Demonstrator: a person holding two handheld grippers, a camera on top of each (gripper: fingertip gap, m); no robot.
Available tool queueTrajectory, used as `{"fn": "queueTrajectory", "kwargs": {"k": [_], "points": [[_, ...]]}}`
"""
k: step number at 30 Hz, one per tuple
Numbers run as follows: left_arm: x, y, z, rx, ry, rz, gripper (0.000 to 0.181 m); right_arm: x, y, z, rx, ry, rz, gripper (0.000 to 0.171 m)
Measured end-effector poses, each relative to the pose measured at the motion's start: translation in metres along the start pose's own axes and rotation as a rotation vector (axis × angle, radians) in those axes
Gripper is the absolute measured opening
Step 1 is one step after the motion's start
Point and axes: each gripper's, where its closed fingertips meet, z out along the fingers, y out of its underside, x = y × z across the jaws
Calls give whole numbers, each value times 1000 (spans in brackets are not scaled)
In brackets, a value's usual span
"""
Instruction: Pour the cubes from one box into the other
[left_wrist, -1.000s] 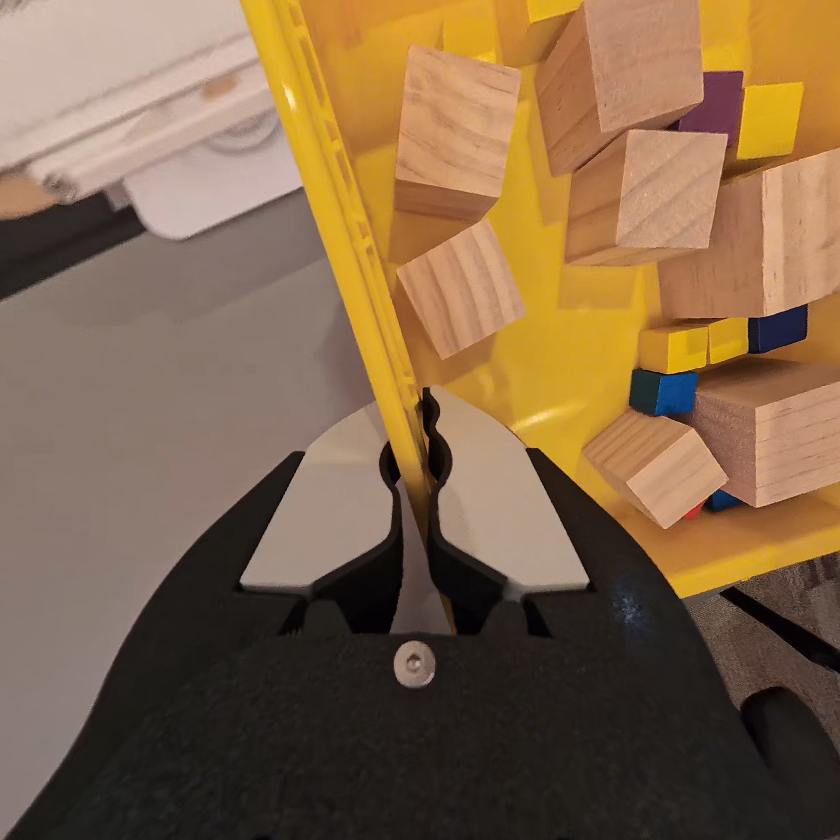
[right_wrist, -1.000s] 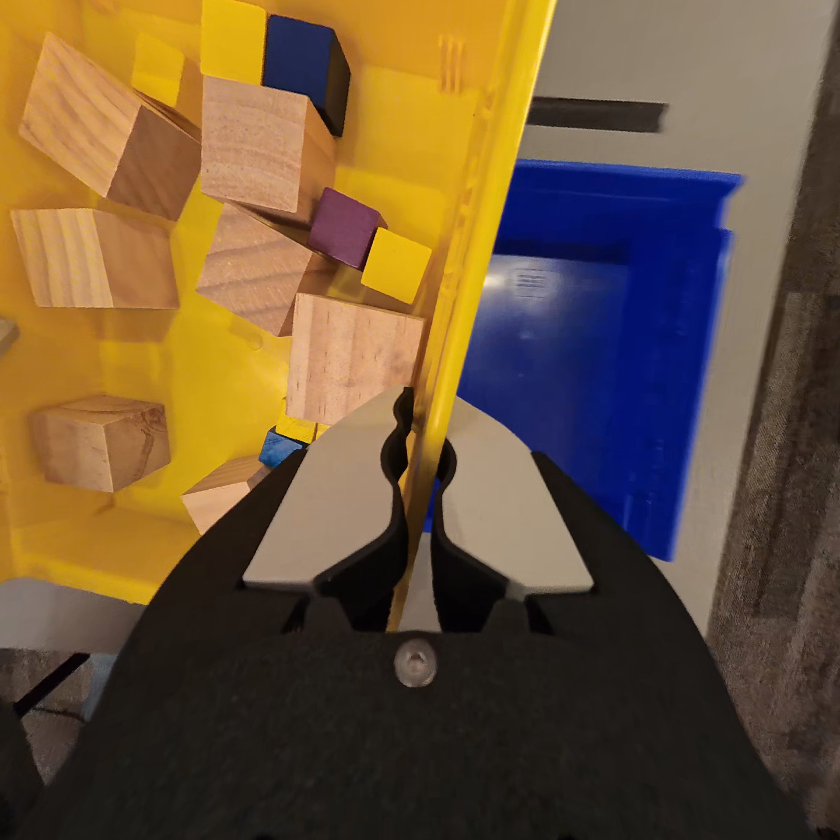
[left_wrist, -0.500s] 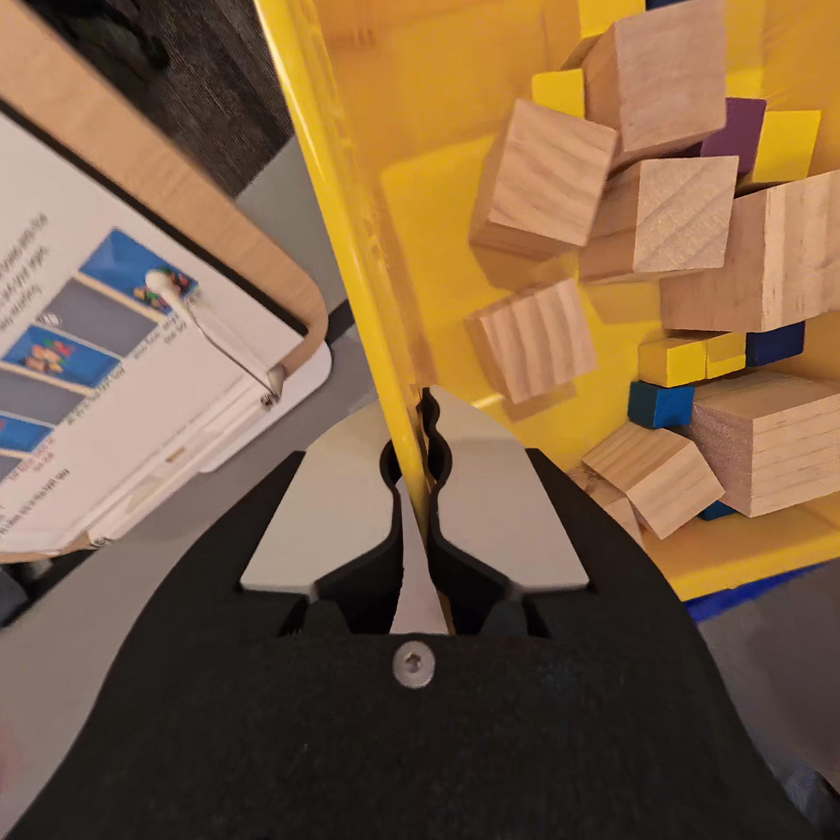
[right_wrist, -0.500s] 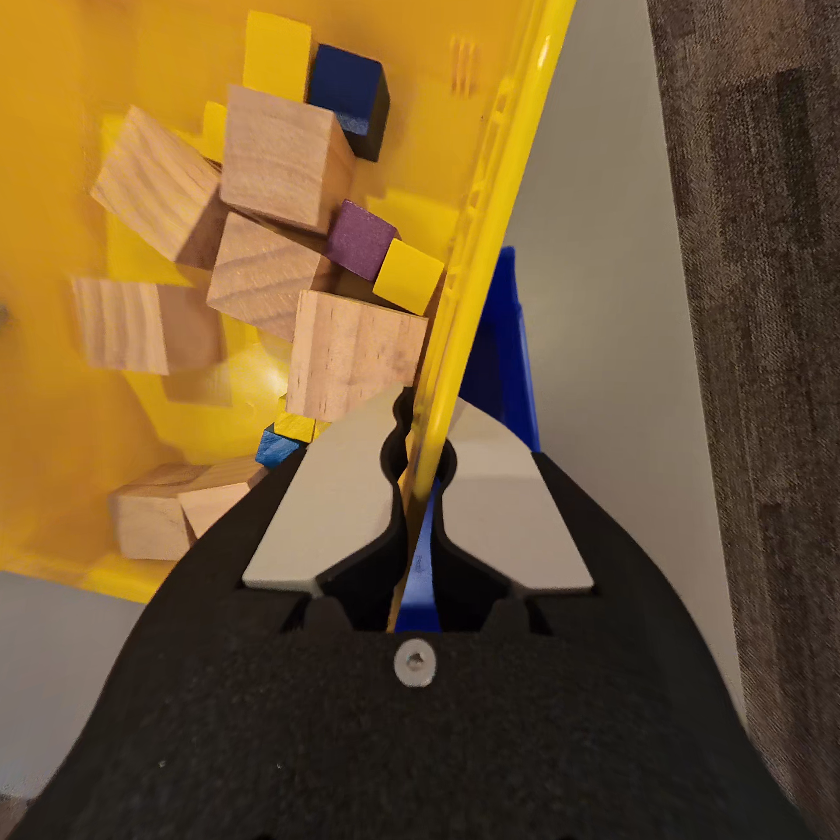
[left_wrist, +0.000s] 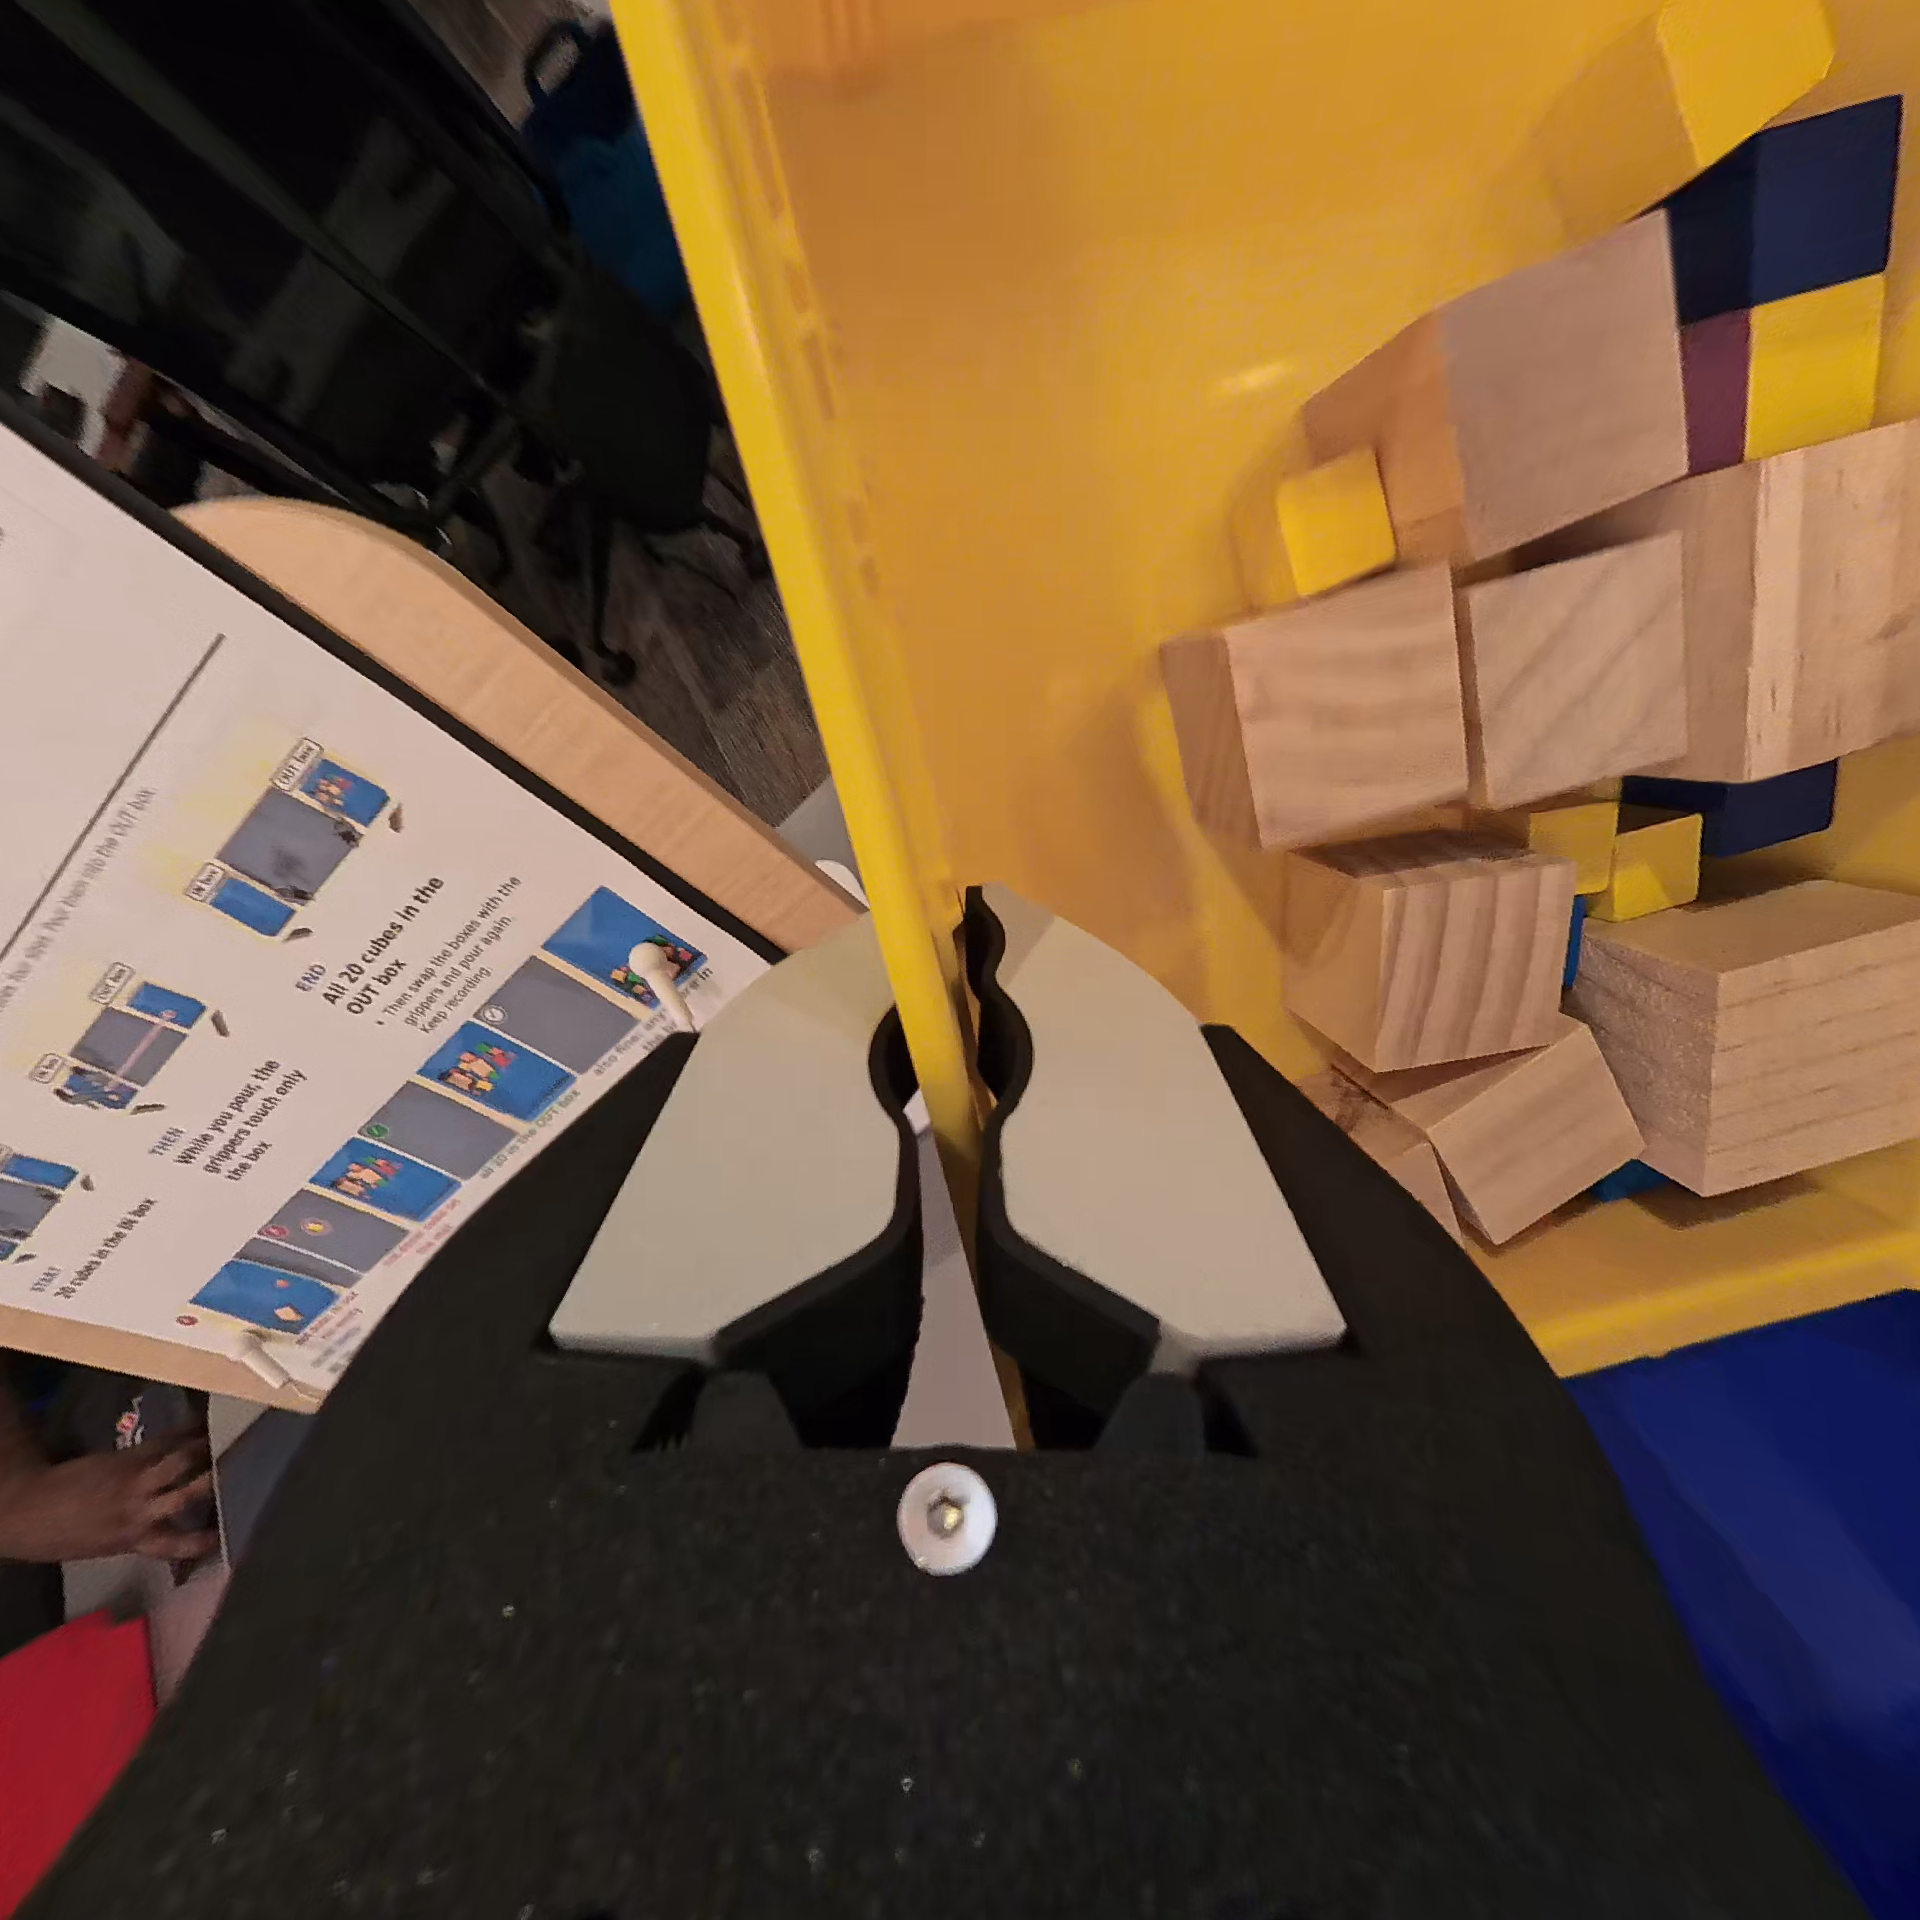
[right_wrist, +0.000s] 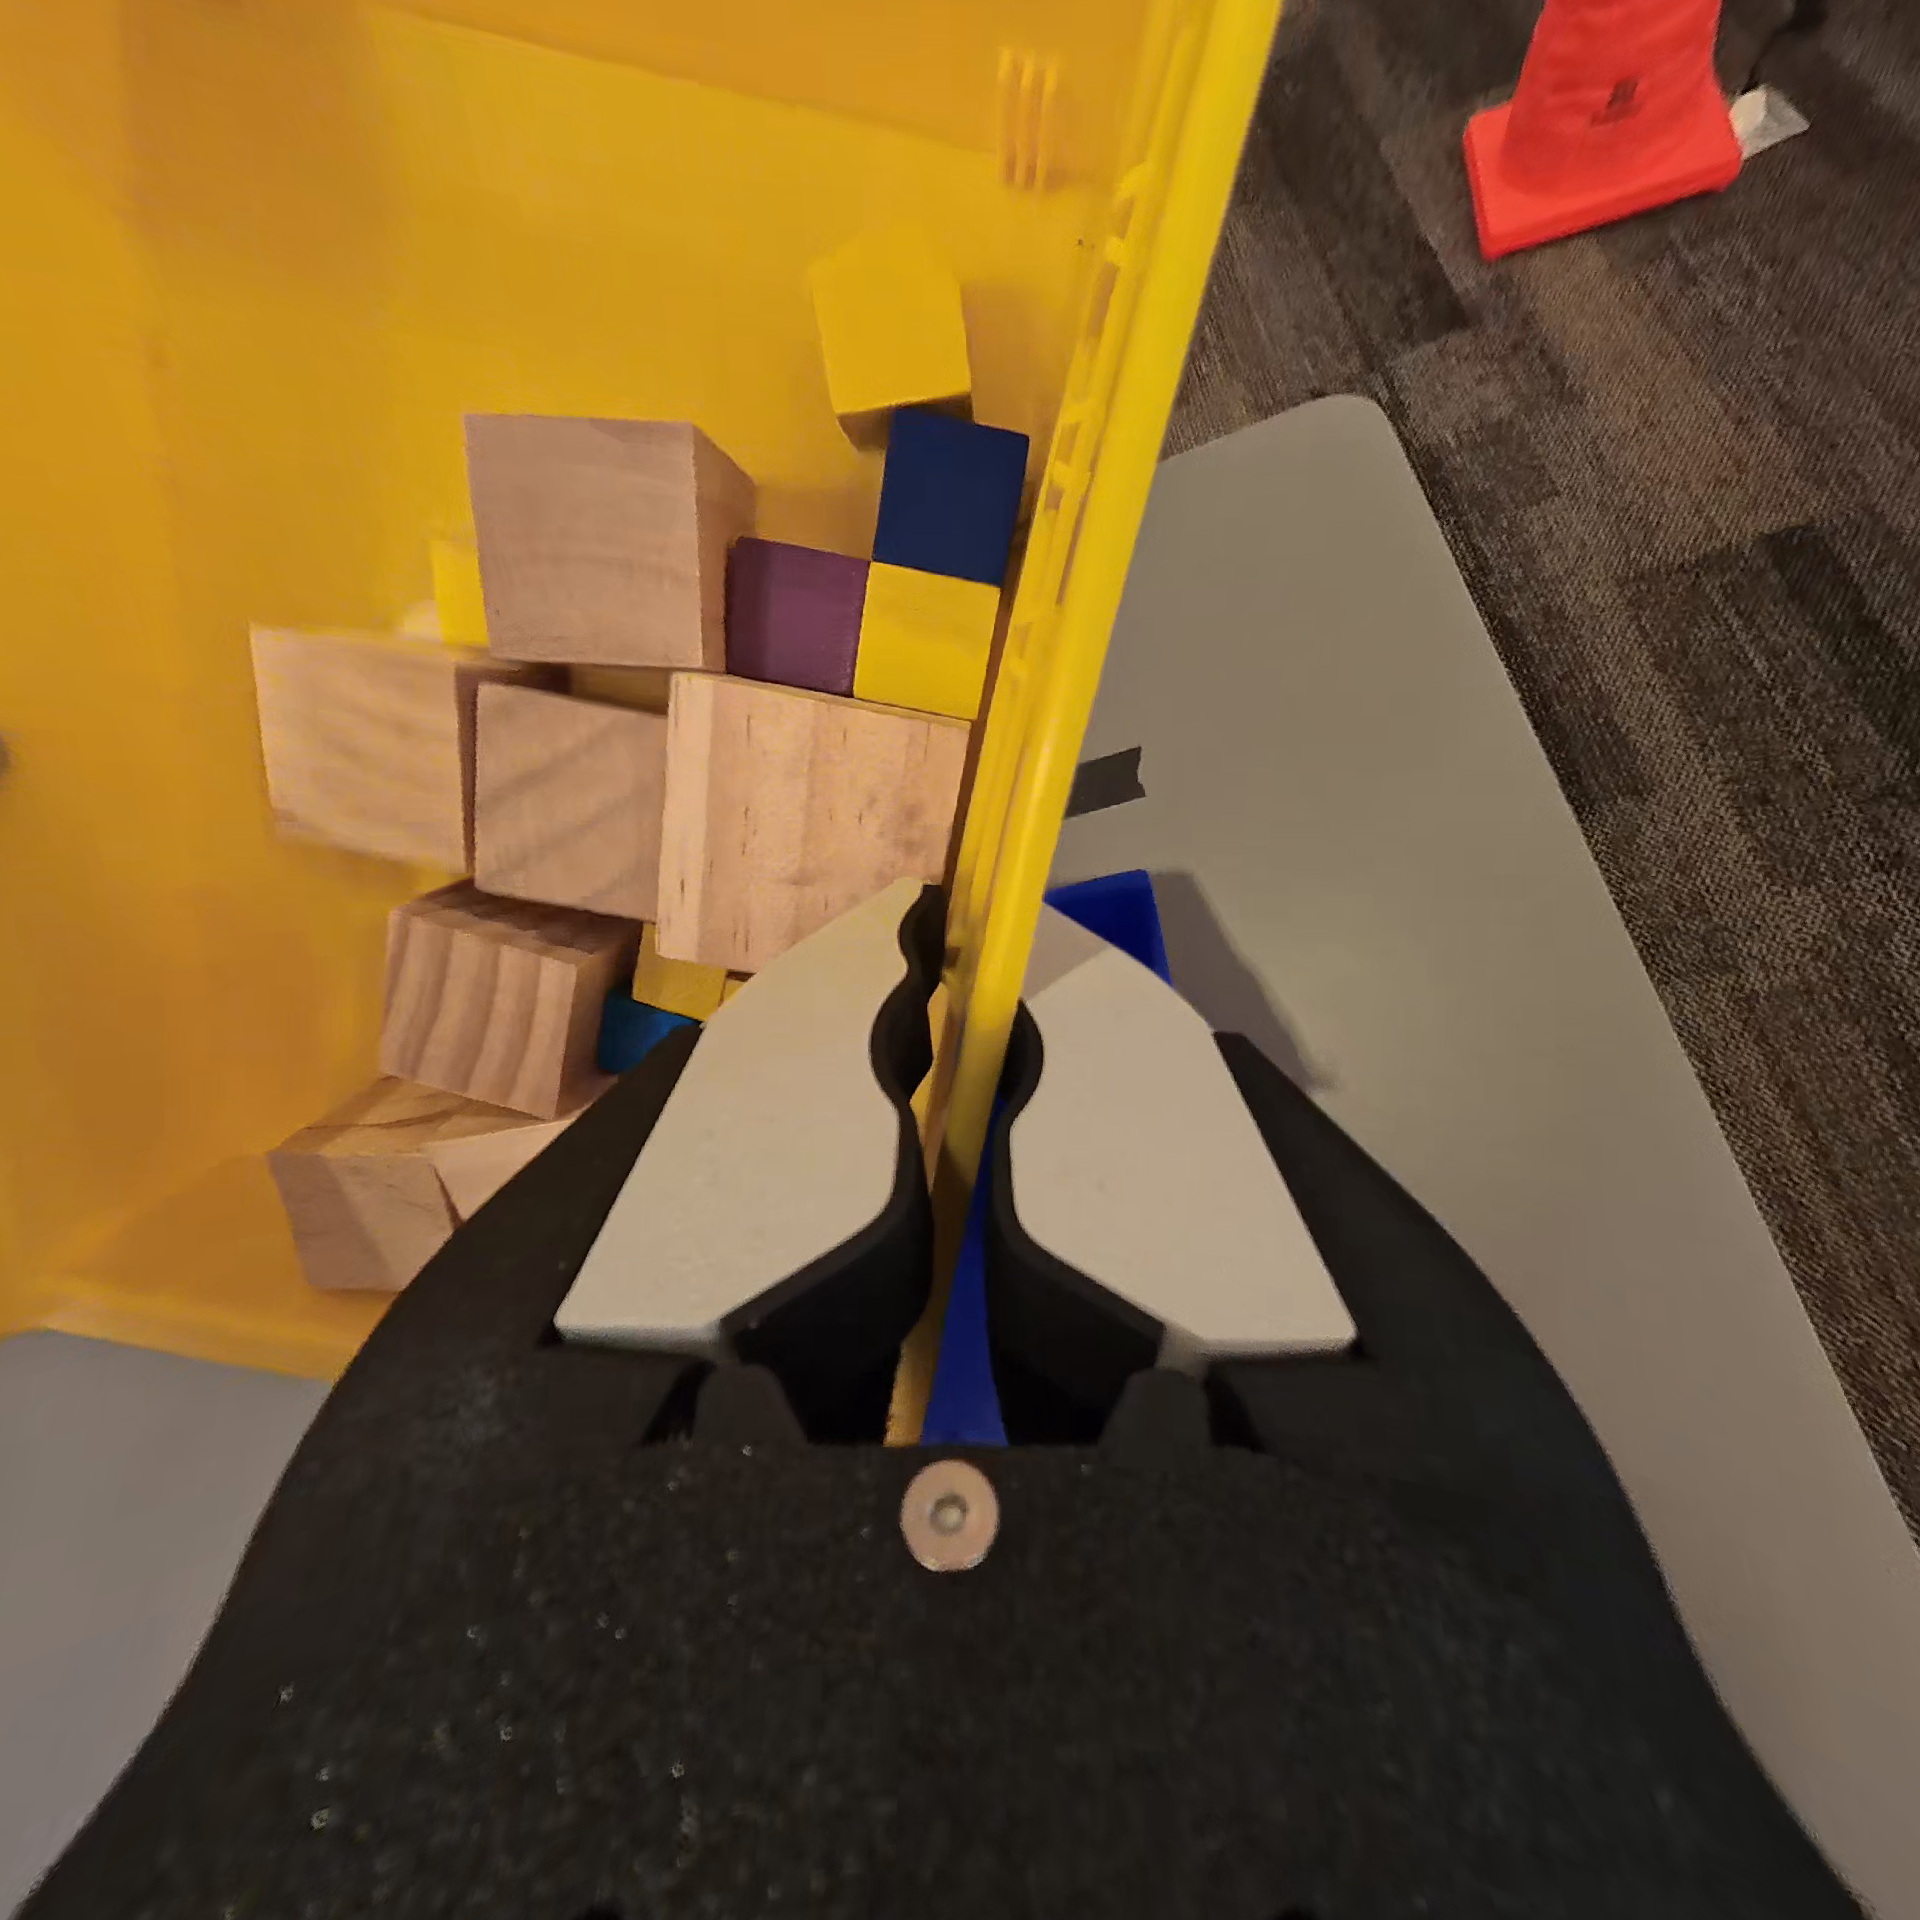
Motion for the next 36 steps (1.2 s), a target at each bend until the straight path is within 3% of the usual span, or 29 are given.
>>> {"fn": "queueTrajectory", "kwargs": {"k": [15,36], "points": [[9,-10,-6,228,-168,9,5,13,-8,9,174,-66,-53,6],[25,-11,-25,425,-318,12,4,23,-6,5,337,-117,121,5]]}}
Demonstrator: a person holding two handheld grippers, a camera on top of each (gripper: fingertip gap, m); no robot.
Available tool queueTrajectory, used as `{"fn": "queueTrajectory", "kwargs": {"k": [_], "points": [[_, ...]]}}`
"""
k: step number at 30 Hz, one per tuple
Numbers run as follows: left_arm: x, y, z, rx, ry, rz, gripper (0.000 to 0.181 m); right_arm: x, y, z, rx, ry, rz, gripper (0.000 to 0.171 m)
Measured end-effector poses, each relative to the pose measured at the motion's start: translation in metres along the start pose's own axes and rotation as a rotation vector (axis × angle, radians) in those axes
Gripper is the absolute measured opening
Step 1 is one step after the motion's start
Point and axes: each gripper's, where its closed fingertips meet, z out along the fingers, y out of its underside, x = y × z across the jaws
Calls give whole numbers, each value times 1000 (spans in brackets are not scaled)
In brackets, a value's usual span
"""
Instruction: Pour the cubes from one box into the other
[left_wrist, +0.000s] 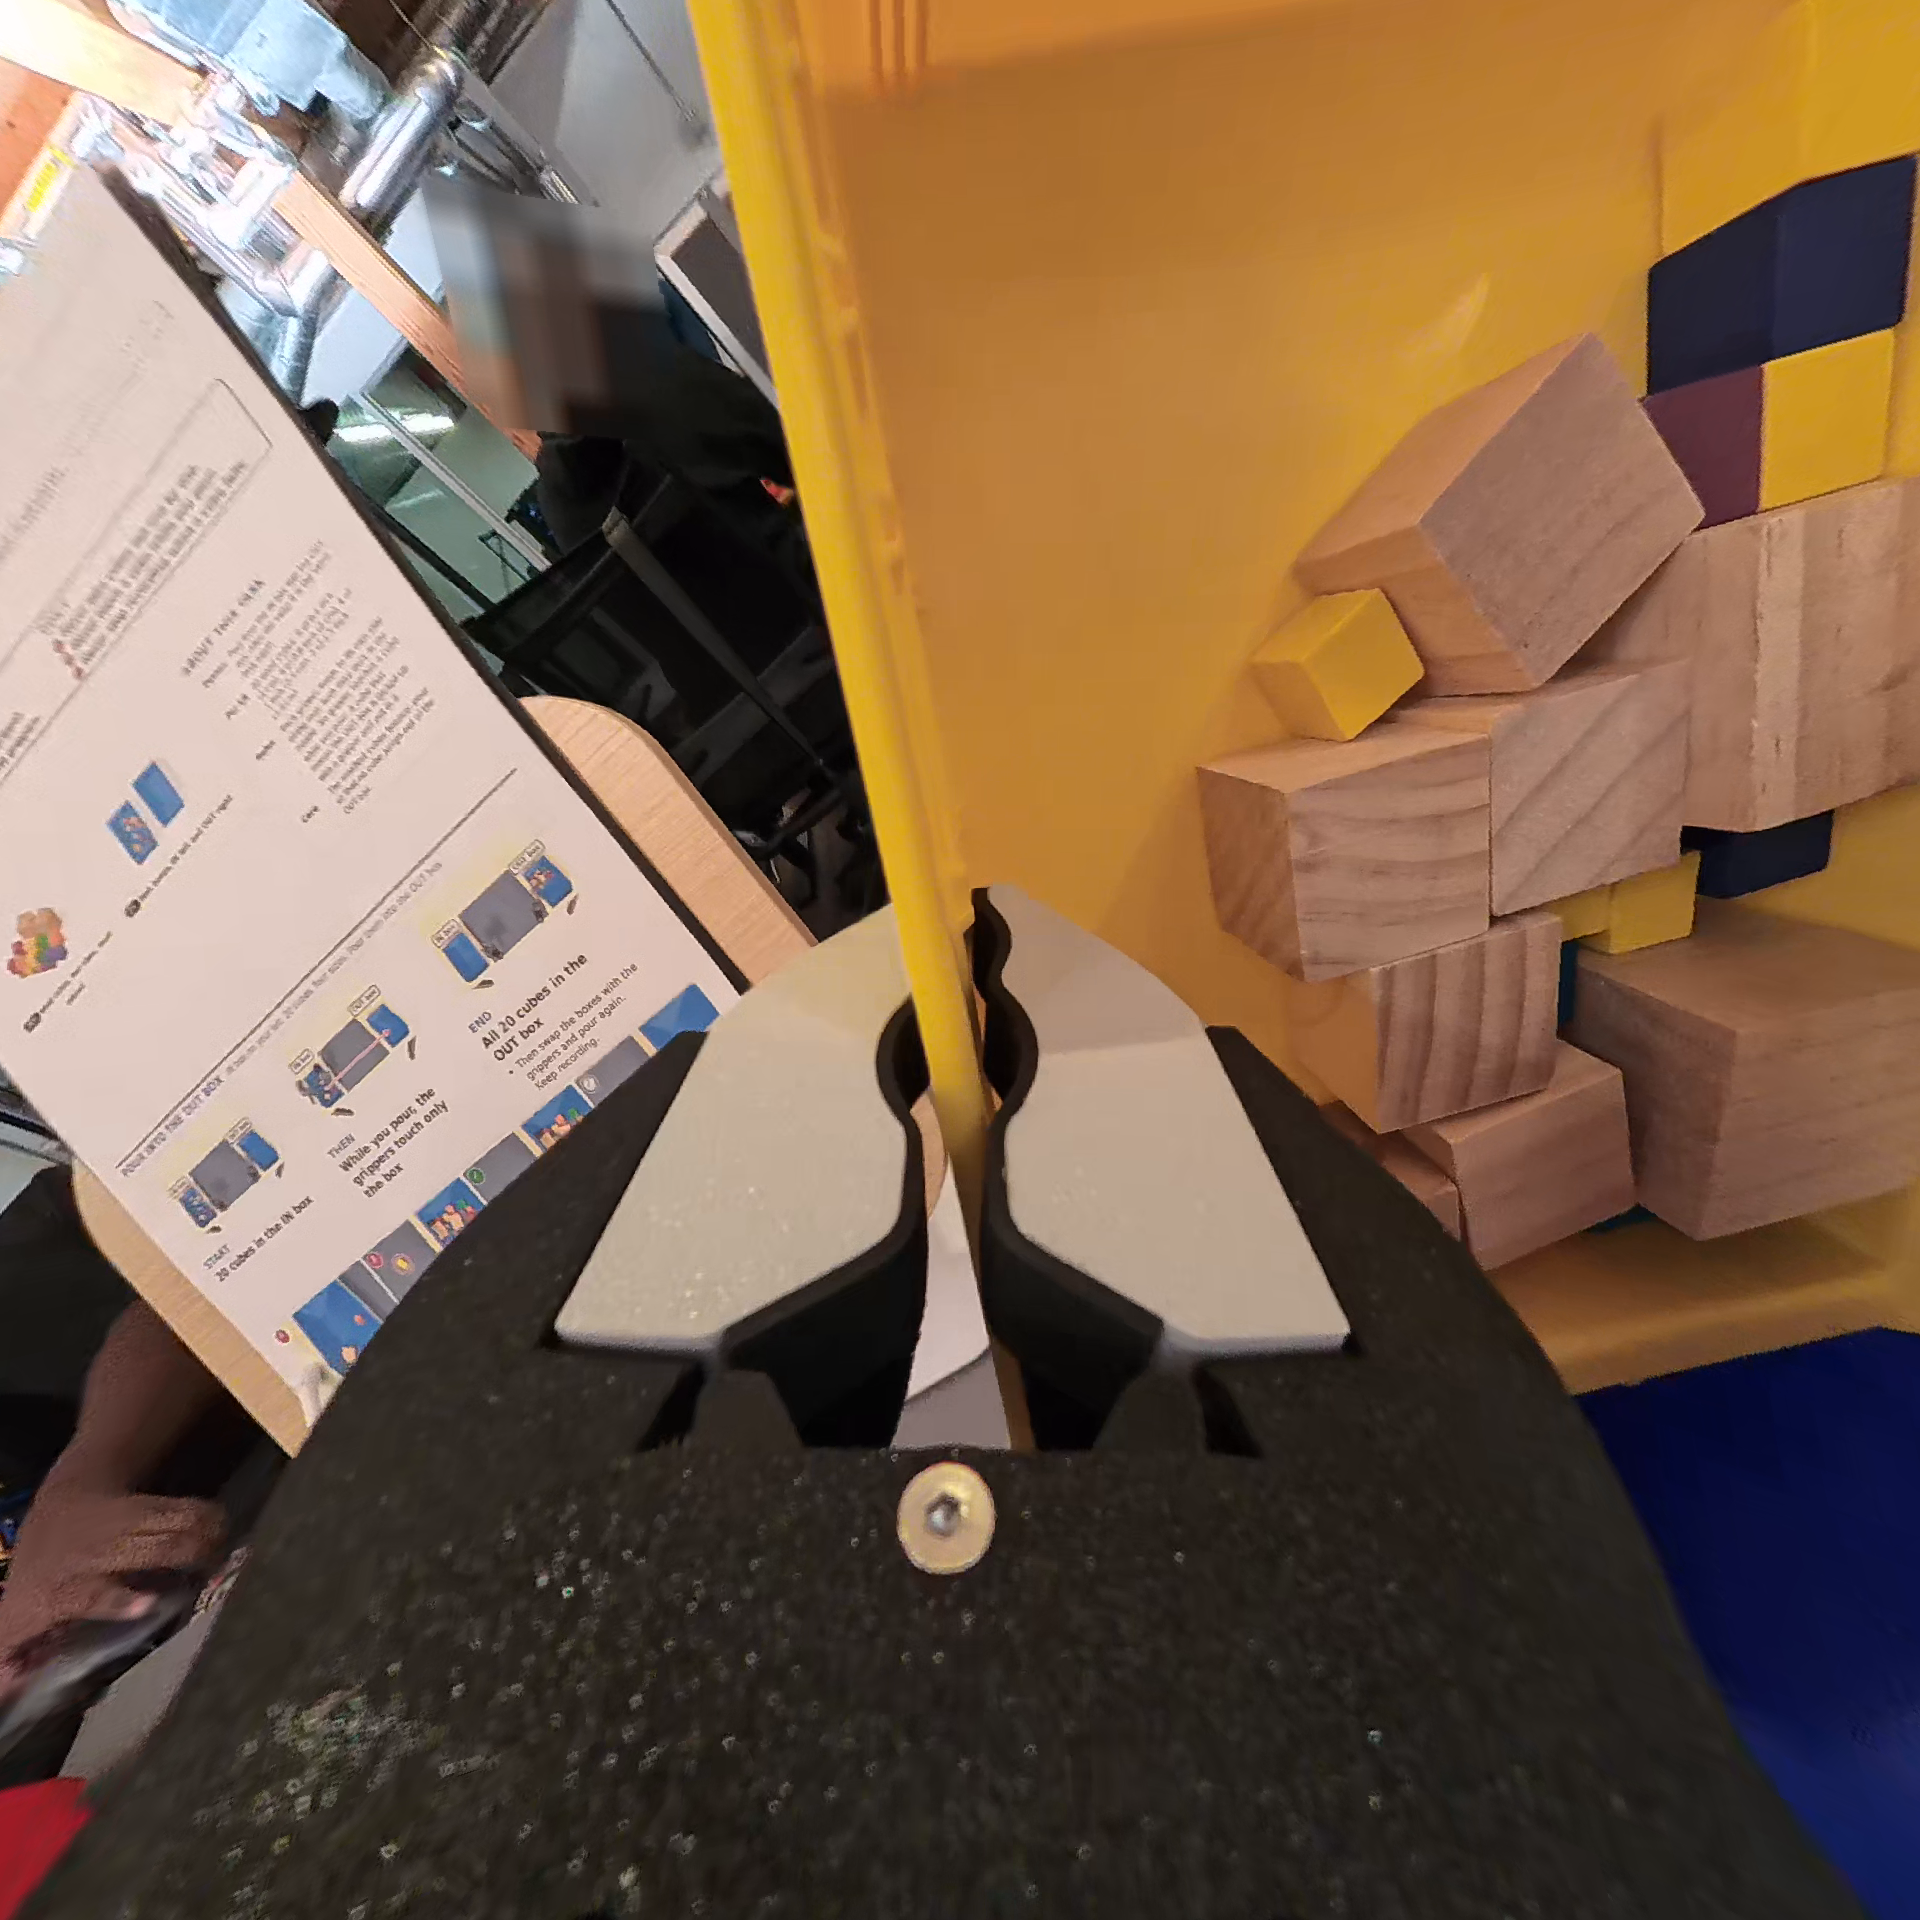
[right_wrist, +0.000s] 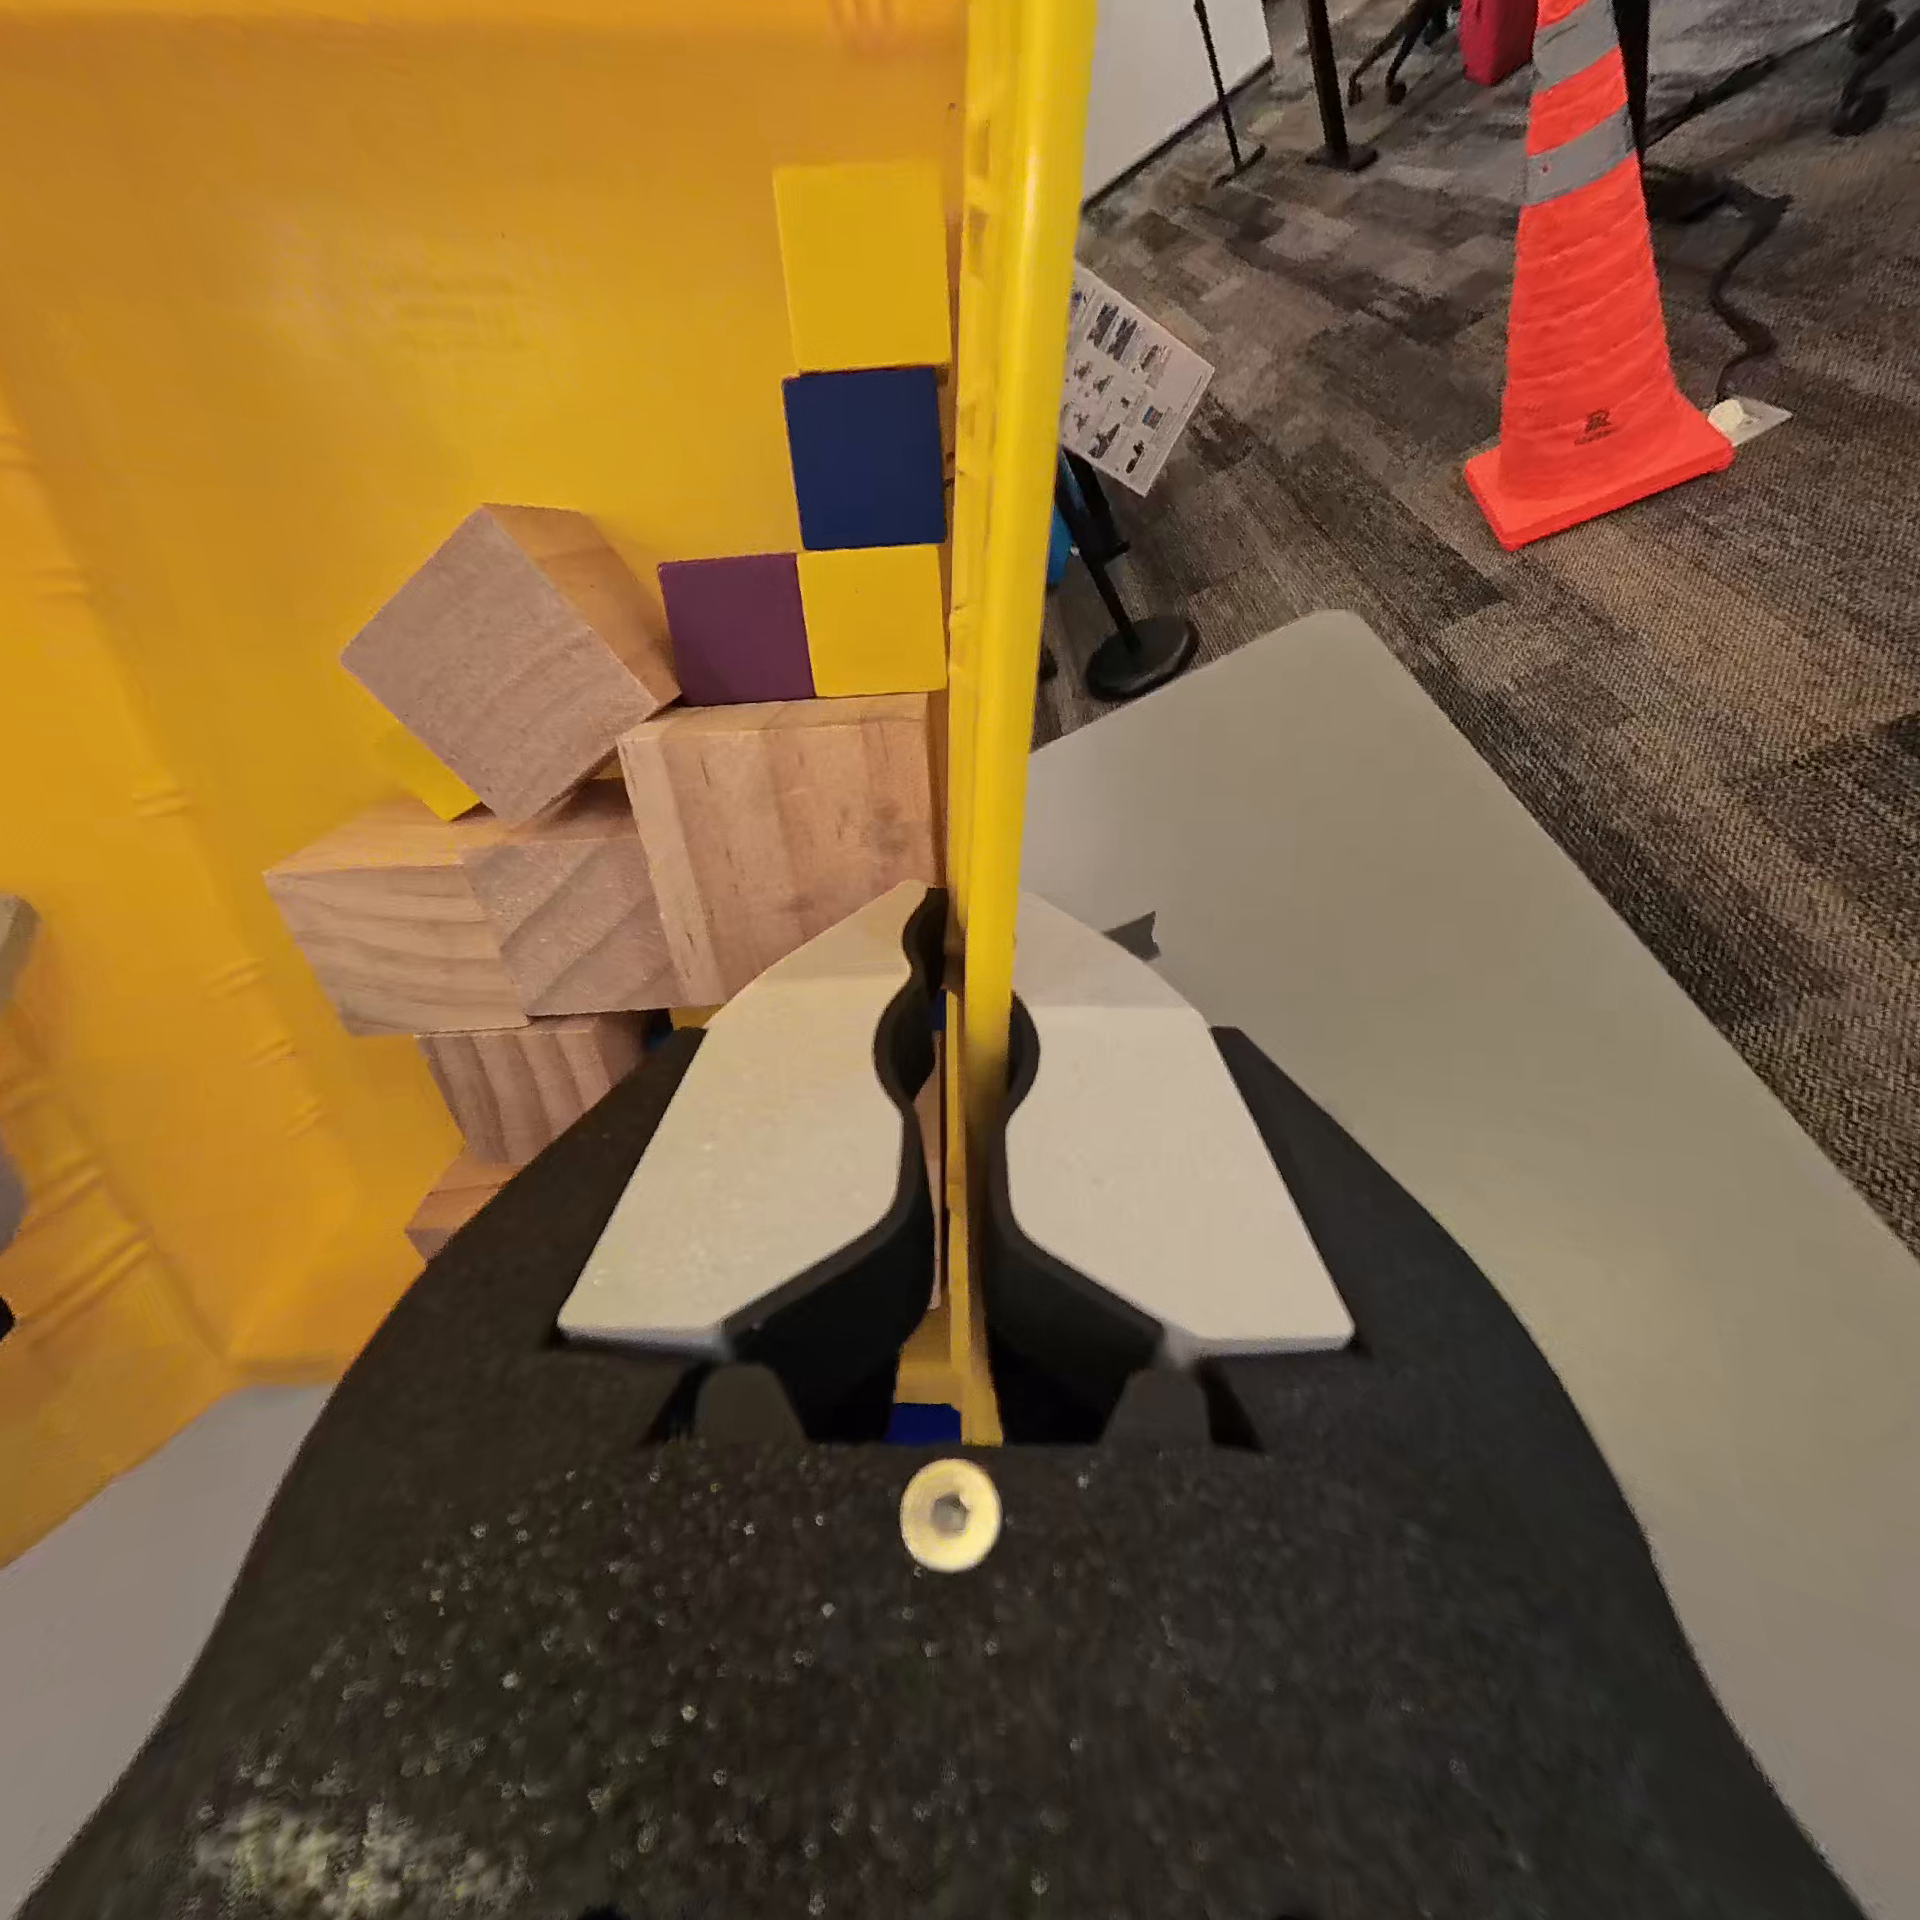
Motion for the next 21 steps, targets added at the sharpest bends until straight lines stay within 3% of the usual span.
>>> {"fn": "queueTrajectory", "kwargs": {"k": [21], "points": [[-3,-6,-21,203,-107,15,5,-5,-7,-11,217,-59,16,5]]}}
